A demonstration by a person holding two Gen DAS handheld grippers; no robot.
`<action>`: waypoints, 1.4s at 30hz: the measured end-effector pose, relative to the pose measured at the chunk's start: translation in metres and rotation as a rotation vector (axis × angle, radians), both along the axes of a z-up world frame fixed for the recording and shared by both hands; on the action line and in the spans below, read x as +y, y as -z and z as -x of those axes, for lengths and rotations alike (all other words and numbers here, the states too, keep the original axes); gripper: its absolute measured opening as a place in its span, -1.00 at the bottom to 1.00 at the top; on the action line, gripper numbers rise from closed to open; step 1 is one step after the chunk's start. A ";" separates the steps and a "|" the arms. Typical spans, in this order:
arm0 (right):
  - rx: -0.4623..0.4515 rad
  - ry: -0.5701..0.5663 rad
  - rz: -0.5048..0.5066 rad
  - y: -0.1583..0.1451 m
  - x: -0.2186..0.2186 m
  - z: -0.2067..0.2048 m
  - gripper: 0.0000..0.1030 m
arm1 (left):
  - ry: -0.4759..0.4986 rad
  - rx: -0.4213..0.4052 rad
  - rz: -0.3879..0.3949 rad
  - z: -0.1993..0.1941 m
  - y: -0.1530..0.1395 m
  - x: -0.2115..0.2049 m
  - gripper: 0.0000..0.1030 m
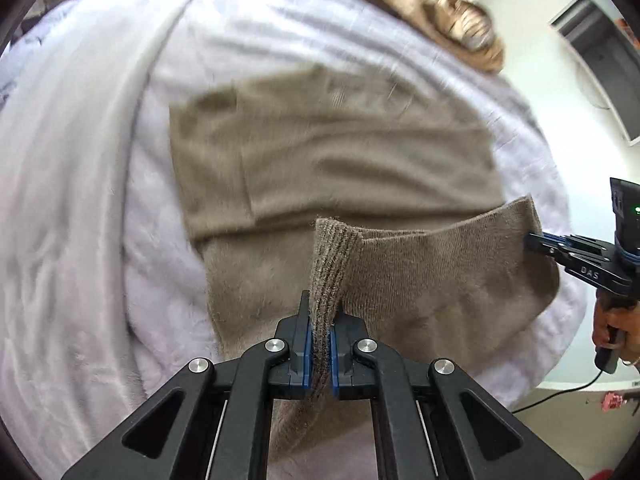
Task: Fold small clothes
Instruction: 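Grasp the folded hem edge with both grippers, then fold the held edge over again toward the collar and open both grippers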
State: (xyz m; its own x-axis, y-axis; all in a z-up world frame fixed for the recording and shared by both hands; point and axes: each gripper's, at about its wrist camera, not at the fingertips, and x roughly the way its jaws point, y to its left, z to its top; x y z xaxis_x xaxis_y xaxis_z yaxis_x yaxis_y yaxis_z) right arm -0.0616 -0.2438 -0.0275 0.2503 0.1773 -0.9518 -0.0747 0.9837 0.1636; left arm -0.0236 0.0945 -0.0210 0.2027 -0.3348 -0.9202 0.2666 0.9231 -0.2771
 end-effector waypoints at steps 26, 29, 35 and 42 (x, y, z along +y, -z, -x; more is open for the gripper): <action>-0.079 0.040 0.059 0.056 -0.016 -0.198 -0.75 | -0.131 -0.120 -0.205 -0.193 0.091 -0.018 -0.85; -0.051 0.082 0.015 0.066 -0.025 -0.203 -0.73 | -0.169 -0.125 -0.262 -0.196 0.098 -0.009 -0.60; -0.054 0.265 0.067 0.045 -0.061 -0.196 -0.66 | -0.251 -0.151 -0.323 -0.190 0.069 0.027 -0.39; -0.082 0.204 -0.177 0.027 -0.055 -0.158 -0.69 | -0.172 -0.049 0.014 -0.161 0.057 0.022 -0.39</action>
